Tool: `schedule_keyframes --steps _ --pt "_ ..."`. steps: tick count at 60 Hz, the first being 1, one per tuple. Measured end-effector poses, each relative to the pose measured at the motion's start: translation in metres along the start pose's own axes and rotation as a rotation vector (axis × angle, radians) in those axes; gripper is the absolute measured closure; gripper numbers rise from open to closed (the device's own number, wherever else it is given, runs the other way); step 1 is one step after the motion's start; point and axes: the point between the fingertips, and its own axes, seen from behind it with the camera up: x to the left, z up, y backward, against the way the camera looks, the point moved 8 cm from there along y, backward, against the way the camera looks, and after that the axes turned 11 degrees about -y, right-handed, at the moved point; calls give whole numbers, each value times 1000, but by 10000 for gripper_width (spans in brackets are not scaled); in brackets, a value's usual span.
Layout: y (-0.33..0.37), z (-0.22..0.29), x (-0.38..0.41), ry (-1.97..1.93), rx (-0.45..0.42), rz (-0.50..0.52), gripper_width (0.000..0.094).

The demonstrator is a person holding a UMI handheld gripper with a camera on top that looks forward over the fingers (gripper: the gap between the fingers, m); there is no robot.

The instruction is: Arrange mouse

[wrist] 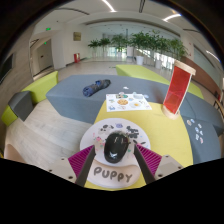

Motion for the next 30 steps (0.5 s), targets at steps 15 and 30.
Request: schedule_keyframes --steps 15,30 --pt "119 -29 27 36 -105 45 105" --pt "149 -60 4 -15 -165 8 95"
